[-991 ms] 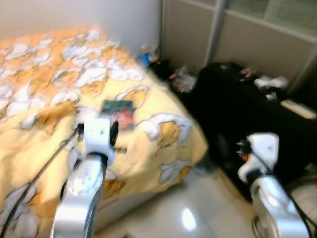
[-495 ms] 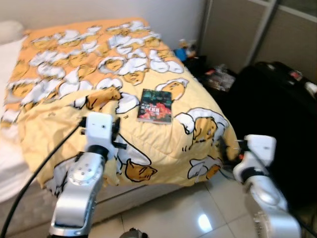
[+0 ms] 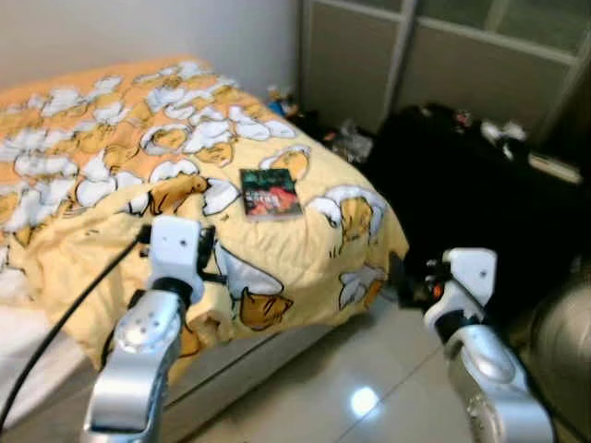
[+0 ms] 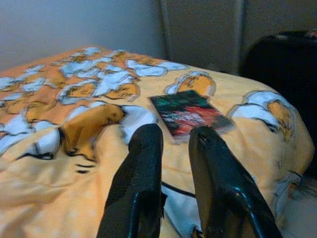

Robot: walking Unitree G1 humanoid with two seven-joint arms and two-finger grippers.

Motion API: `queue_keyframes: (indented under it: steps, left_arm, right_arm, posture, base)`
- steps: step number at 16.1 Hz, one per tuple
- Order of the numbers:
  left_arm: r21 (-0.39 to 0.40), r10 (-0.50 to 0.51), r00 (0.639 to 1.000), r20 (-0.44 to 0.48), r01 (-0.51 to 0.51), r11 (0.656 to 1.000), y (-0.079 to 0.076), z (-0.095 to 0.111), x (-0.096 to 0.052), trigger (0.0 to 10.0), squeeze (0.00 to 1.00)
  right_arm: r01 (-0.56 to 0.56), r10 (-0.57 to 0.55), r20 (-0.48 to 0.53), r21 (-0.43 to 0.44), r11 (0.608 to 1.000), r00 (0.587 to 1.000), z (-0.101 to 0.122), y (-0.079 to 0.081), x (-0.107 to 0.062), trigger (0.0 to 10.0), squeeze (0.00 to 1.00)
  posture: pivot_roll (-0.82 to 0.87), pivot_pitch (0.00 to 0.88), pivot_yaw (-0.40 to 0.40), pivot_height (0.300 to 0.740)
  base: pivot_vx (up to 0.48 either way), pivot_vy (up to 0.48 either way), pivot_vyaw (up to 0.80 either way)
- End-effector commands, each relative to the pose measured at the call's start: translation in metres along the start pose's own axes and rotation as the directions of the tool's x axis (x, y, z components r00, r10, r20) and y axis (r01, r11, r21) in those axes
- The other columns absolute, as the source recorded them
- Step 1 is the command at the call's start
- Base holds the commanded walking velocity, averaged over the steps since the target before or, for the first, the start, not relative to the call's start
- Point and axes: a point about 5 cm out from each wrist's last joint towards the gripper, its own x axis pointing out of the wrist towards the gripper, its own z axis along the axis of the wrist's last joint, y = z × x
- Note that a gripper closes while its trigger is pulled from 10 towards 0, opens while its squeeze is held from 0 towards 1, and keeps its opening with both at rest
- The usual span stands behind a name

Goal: Clean up the room

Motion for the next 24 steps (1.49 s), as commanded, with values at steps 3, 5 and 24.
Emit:
queue_keyframes:
  steps: [3, 5, 24]
  left_arm:
    - [0.014, 0.005, 1.0, 0.003, -0.005, 1.0, 0.004, 0.002, 0.0, 10.0, 0.0]
    - [0.006, 0.018, 1.0, -0.007, -0.018, 1.0, 0.006, -0.003, -0.002, 10.0, 0.0]
    - [-0.019, 0.07, 0.997, -0.014, -0.07, 0.997, 0.021, -0.004, -0.006, 10.0, 1.0]
  right_arm:
    - [-0.005, 0.006, 0.017, -0.022, 1.0, 1.0, 0.002, 0.003, 0.002, 10.0, 0.0]
    - [-0.03, 0.032, 0.024, -0.048, 0.998, 0.999, 0.003, 0.005, 0.003, 10.0, 0.0]
    - [-0.09, 0.1, 0.092, -0.11, 0.99, 0.991, 0.012, 0.016, 0.019, 10.0, 0.0]
  posture:
    - [-0.02, 0.0, 0.057, 0.74]
    - [-0.02, 0.0, 0.048, 0.74]
    - [0.02, 0.0, 0.021, 0.74]
  base:
    - [0.0, 0.276, 0.0]
    - [0.0, 0.276, 0.0]
    - [0.0, 0.291, 0.28]
